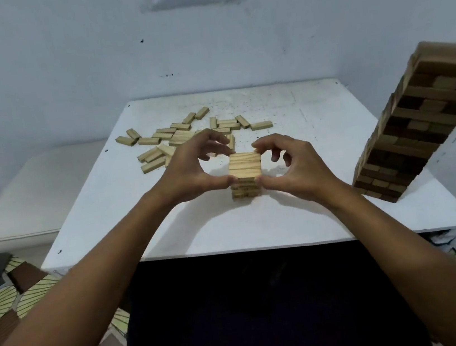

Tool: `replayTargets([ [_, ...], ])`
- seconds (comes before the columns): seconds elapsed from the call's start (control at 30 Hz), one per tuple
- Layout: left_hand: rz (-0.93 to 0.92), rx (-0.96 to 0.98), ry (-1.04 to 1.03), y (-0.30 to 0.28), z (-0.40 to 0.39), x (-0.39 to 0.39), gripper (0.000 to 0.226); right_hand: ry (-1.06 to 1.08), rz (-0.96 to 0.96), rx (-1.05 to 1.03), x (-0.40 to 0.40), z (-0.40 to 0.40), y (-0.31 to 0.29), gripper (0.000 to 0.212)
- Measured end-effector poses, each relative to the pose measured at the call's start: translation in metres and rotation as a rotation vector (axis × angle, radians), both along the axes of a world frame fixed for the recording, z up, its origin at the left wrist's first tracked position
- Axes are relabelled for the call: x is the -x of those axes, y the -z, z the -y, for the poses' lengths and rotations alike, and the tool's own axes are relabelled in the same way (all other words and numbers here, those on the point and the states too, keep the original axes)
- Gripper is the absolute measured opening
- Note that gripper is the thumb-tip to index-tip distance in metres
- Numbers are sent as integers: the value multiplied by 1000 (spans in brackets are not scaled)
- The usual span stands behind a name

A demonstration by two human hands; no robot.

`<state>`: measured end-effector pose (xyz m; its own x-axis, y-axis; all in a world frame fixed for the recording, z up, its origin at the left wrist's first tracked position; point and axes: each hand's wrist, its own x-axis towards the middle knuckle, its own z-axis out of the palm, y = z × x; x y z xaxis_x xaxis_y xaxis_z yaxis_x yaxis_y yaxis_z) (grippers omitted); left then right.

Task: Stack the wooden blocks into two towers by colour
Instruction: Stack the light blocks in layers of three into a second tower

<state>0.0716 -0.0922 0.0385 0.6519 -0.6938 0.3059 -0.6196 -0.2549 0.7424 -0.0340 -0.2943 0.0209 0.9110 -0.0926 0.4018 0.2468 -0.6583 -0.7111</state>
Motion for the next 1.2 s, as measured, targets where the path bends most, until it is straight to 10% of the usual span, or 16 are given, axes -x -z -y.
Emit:
replayTargets([
  [0.93, -50, -77, -16, 22, 9, -22, 68, 4, -156, -59, -16, 13, 12, 53],
  [1.2, -571, 345, -240, 37, 25, 14, 45, 228, -195, -769, -7, -29, 17, 60],
])
